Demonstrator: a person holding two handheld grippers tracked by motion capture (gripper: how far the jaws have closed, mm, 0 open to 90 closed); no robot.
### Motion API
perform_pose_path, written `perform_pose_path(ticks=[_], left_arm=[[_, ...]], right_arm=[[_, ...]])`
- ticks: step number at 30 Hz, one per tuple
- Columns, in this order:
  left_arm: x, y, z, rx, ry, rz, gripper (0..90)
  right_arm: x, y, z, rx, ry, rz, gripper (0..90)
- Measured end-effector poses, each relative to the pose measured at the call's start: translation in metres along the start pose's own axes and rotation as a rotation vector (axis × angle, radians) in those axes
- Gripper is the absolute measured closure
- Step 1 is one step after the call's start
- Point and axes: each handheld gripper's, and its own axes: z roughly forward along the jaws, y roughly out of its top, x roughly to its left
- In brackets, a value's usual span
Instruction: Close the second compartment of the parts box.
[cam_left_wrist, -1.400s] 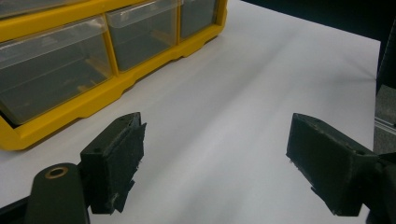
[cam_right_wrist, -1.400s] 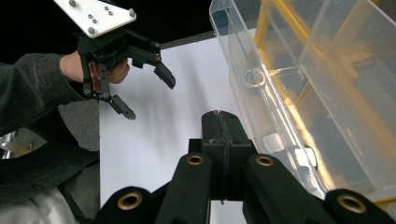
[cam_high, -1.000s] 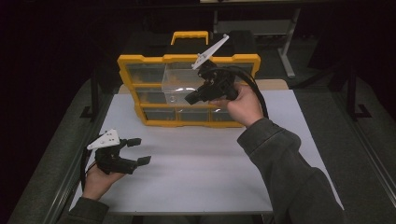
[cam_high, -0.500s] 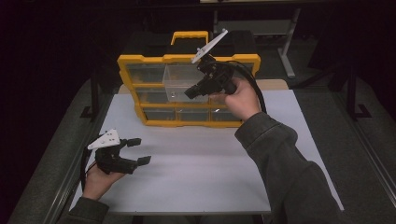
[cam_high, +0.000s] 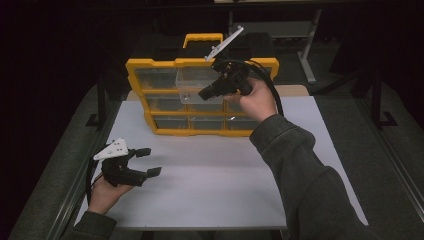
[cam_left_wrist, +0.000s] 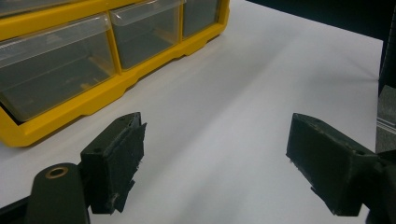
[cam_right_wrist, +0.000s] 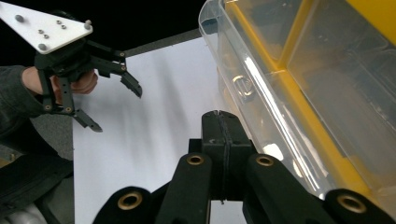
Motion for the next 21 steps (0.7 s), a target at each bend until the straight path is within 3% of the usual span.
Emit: perform_pose_path(ticks=[18, 21], left_arm=[[0.000, -0.001, 0.000, 0.000, 0.001, -0.011, 18.7], [0.001, 0.000, 0.000, 0.001, -0.001, 0.003, 18.7]], right_arm=[[-0.021, 0.008, 0.004, 0.009, -0.032, 0.040, 88.8], [-0.024, 0.010, 0.004, 0.016, -0.042, 0.038, 88.8]])
